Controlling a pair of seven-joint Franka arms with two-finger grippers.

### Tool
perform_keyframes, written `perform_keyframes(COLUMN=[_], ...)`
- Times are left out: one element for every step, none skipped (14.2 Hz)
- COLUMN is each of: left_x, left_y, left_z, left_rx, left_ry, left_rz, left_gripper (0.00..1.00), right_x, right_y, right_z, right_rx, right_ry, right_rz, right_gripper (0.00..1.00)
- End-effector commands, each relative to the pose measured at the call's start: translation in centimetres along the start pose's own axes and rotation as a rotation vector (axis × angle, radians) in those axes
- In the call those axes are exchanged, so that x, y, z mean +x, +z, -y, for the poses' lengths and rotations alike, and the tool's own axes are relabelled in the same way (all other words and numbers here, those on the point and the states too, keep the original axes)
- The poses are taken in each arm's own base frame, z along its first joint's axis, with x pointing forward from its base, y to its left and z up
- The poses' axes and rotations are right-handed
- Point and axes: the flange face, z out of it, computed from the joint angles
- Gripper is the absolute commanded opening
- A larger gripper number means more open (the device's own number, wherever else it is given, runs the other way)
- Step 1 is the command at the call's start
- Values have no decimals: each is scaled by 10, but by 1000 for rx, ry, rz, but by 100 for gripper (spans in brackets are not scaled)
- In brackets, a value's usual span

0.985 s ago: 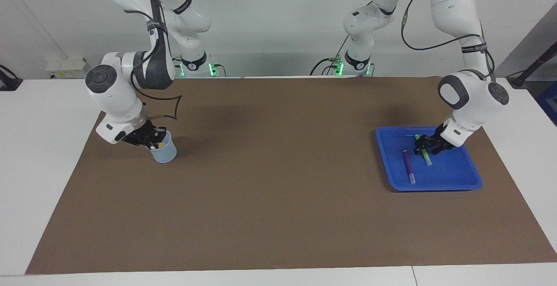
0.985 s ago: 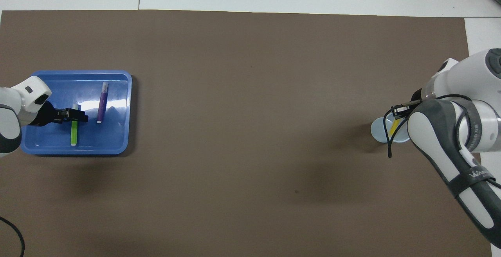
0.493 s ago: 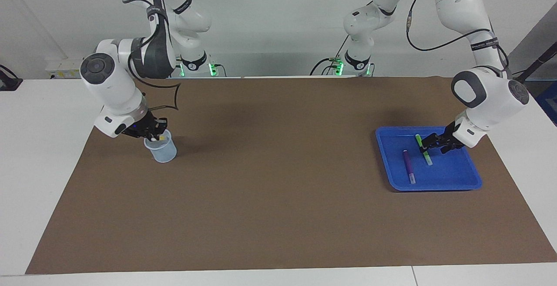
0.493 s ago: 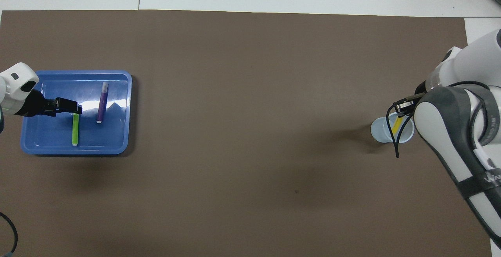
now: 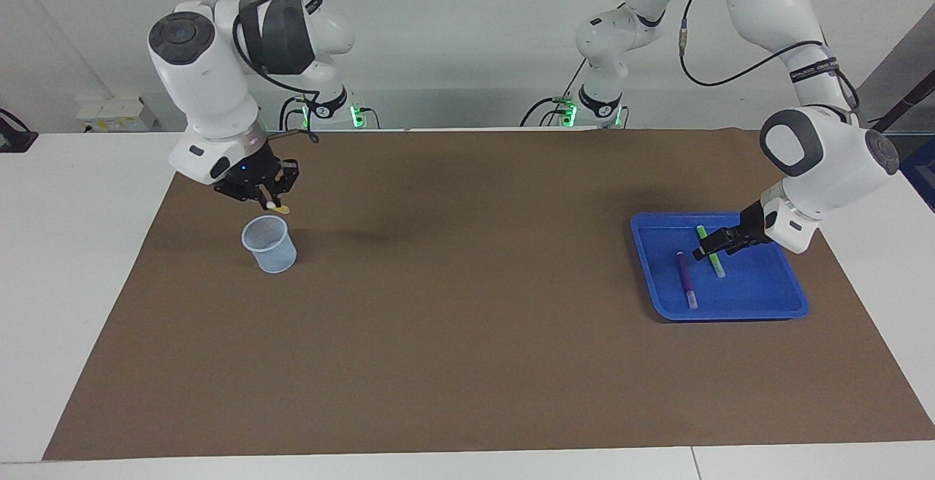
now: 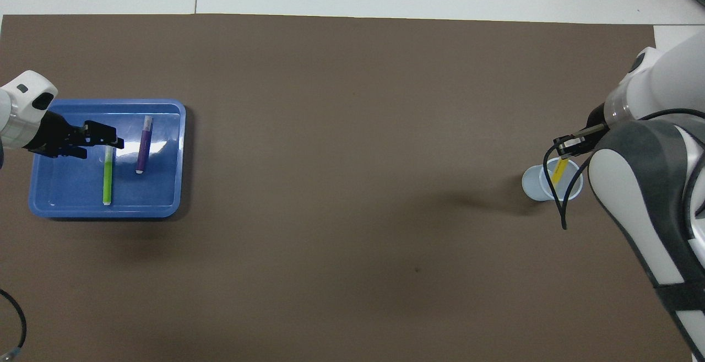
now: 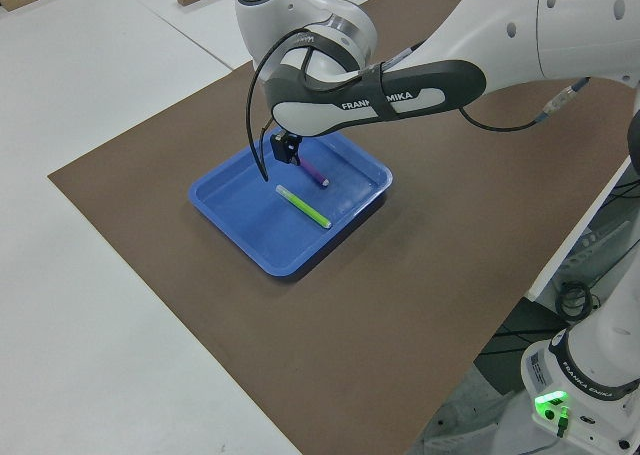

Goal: Right arm passes pens to left for tray arrangement
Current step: 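Release the green pen in the tray while the right gripper grasps the yellow pen, then lift the yellow pen toward the left gripper with the right gripper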

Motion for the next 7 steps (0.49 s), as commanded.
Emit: perform_keyframes(left_x=[-8,-11,-13,-16,-18,-21,-25], left_y=[-12,-15,-19,-22,-26,-29,-35], left_z=[-24,-32,-42,-53,-64,-76,-84], left_rx=[-59,-99,-147,-178,-207,-235,-264], left_ry=[-113,-170,-232,-285,-330,-374,-419], left_rz=[17,24,26,33,35,41,42], left_gripper=[100,100,100,100,100,100,100], right_x=[5,6,9,11,14,16,19], right_y=[-21,-24,-26,-26,-28,-29,-30], right_z=[19,30,40,55,66,72,83], right_rx=[12,23,55,93,133,177,230], right_ry=[-23,-20,20,86,154,217,279], right_rz=[-14,-22,-35,-44,-60,-69,-79], right_gripper=[0,0,0,0,0,0,0])
